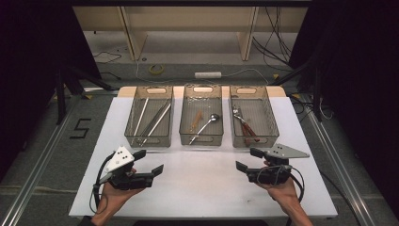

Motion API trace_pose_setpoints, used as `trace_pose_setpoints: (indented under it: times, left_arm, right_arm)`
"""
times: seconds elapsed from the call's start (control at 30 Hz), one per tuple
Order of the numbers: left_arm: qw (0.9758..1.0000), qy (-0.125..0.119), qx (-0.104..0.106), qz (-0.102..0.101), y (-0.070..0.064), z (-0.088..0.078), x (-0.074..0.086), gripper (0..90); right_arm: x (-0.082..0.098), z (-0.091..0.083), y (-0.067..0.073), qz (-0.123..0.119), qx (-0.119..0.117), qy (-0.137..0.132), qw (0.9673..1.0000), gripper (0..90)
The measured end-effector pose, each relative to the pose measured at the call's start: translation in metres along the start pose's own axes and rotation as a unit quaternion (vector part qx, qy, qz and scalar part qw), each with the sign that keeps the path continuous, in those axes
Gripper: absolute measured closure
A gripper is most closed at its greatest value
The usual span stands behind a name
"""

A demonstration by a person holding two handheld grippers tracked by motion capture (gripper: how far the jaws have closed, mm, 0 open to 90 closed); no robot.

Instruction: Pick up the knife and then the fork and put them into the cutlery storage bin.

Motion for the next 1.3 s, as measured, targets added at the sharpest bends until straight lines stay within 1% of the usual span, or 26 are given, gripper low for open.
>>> trace_pose_setpoints:
  times: [0.23, 0.67, 1.3]
  left_arm:
    - [1.0000, 0.000, 0.001, 0.000, 0.000, -0.001, 0.000, 16.2]
    - [1.0000, 0.000, 0.002, -0.002, 0.000, 0.000, 0.000, 16.2]
    - [1.0000, 0.001, 0.002, -0.001, -0.001, 0.000, 0.000, 16.2]
  right_arm:
    - [0.006, -0.003, 0.001, 0.001, 0.008, 0.004, 1.0000, 22.0]
    - [0.014, -0.005, 0.003, 0.001, 0.015, 0.012, 0.9998, 21.0]
    - [0.013, -0.006, 0.004, -0.002, 0.019, 0.012, 0.9997, 20.6]
Point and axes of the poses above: each handheld gripper's, and its own axes: z roughly forward along the jaws, x roughly out of its underside, y roughly to its left, the point moved 4 cm from there along z, roughly forward along the jaws, and after that the axes turned 15 degrees about -x, right-handed, at the moved point
